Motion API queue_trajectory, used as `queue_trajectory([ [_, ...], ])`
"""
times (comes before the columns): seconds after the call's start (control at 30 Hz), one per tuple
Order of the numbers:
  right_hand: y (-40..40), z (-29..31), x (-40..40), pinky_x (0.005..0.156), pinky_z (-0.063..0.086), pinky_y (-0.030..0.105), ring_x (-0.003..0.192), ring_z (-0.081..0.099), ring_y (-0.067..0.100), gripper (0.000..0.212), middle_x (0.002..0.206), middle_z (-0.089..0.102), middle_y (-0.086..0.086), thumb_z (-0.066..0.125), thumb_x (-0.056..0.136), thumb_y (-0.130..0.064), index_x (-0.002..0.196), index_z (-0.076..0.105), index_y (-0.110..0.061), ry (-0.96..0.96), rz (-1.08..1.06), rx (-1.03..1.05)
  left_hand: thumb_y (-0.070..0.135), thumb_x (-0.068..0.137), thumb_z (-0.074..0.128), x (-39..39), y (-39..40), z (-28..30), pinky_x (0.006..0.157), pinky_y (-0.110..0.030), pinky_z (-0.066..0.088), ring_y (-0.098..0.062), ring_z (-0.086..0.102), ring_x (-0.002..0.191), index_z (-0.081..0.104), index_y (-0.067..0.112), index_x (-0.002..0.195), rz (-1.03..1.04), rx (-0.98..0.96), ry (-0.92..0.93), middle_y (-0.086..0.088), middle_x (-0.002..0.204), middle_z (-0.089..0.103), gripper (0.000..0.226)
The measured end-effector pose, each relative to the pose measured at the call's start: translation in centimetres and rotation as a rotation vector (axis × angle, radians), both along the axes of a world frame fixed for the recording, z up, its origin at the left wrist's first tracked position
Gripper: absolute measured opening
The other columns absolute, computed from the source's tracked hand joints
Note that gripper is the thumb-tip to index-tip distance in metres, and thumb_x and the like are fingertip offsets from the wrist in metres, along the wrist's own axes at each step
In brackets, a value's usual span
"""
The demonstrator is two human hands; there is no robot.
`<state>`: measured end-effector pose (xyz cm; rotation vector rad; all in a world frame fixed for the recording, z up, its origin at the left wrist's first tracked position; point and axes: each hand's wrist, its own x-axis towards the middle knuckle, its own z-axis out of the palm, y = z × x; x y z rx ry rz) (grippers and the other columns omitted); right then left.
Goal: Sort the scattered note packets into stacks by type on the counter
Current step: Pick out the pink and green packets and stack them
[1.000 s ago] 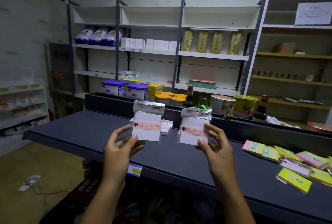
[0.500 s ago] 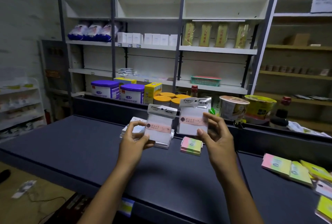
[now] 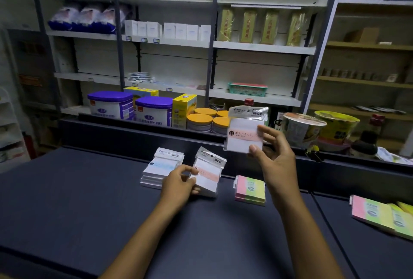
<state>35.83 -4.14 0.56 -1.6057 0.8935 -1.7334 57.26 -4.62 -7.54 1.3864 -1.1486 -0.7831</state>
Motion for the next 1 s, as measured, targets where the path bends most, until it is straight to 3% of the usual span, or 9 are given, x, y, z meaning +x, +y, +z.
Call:
queue_trajectory([
  [0.1, -1.2, 0.1, 1.2, 0.083, 0.059, 0.023, 0.107, 0.067, 0.004, 0.045, 0.122, 0.064, -0.008, 0.066, 0.09, 0.001, 0.124, 0.06, -0.029, -0.016, -0.007, -0.008, -0.001, 0.089, 0.059, 0.2, -0.7, -0.5, 0.068, -0.036, 0.062, -0.021, 0.072, 0.06, 0.066, 0.012, 0.095, 0.015, -0.011, -0.07, -0.009, 0.095, 0.069, 0.016],
  [0.27, -2.3, -0.9, 2.5, 0.088, 0.06, 0.033, 0.109, 0.067, 0.008, 0.045, 0.122, 0.064, -0.005, 0.067, 0.09, 0.001, 0.125, 0.06, -0.026, 0.004, -0.01, 0.017, 0.006, 0.091, 0.062, 0.2, -1.1, -1.1, 0.051, -0.031, 0.058, -0.011, 0.064, 0.046, 0.063, 0.015, 0.095, 0.036, -0.048, -0.201, -0.006, 0.081, 0.065, 0.01],
  [0.37, -2.5, -1.4, 2.6, 0.089, 0.06, 0.037, 0.107, 0.067, 0.009, 0.044, 0.119, 0.065, -0.005, 0.067, 0.089, 0.001, 0.122, 0.062, -0.028, 0.024, -0.03, 0.035, 0.011, 0.092, 0.063, 0.3, -1.2, -1.5, 0.043, -0.027, 0.053, -0.004, 0.056, 0.039, 0.061, 0.018, 0.097, 0.038, -0.037, -0.278, -0.006, 0.086, 0.064, 0.009],
  [0.43, -2.6, -1.6, 2.4, 0.087, 0.061, 0.036, 0.105, 0.068, 0.008, 0.043, 0.118, 0.065, -0.006, 0.068, 0.089, 0.0, 0.121, 0.062, -0.029, 0.041, -0.041, 0.048, 0.015, 0.093, 0.063, 0.3, -1.2, -1.5, 0.047, -0.031, 0.056, -0.007, 0.06, 0.045, 0.061, 0.02, 0.099, 0.048, -0.045, -0.356, -0.002, 0.09, 0.063, 0.008],
  [0.53, -2.7, -1.8, 2.3, 0.083, 0.061, 0.03, 0.102, 0.069, 0.005, 0.043, 0.117, 0.064, -0.009, 0.068, 0.089, -0.002, 0.121, 0.062, -0.03, 0.045, -0.054, 0.058, 0.021, 0.093, 0.063, 0.2, -1.1, -1.4, 0.066, -0.045, 0.059, -0.023, 0.069, 0.074, 0.062, 0.019, 0.106, 0.06, -0.069, -0.481, 0.001, 0.102, 0.06, 0.014],
  [0.6, -2.6, -2.0, 2.4, 0.08, 0.061, 0.027, 0.1, 0.069, 0.007, 0.042, 0.117, 0.064, -0.009, 0.069, 0.089, -0.003, 0.121, 0.062, -0.03, 0.05, -0.059, 0.066, 0.023, 0.093, 0.062, 0.1, -0.9, -1.2, 0.071, -0.047, 0.058, -0.027, 0.068, 0.083, 0.062, 0.018, 0.109, 0.068, -0.076, -0.529, -0.001, 0.106, 0.06, 0.017],
  [0.83, -2.7, -2.8, 2.3, 0.077, 0.061, 0.027, 0.098, 0.071, 0.011, 0.043, 0.115, 0.065, -0.006, 0.069, 0.089, -0.002, 0.121, 0.062, -0.03, 0.065, -0.06, 0.101, 0.036, 0.096, 0.056, 0.5, -0.1, -1.2, 0.081, -0.032, 0.049, -0.018, 0.06, 0.102, 0.059, 0.025, 0.112, 0.133, -0.092, -0.733, 0.006, 0.117, 0.059, 0.02],
  [1.0, -2.8, -3.5, 2.4, 0.079, 0.061, 0.029, 0.103, 0.07, 0.013, 0.042, 0.114, 0.067, -0.002, 0.067, 0.089, 0.002, 0.121, 0.062, -0.024, 0.073, -0.029, 0.143, 0.04, 0.097, 0.052, 0.6, 0.2, -1.2, 0.076, -0.029, 0.045, -0.018, 0.058, 0.097, 0.058, 0.025, 0.114, 0.135, -0.067, -0.843, 0.005, 0.117, 0.047, 0.023],
])
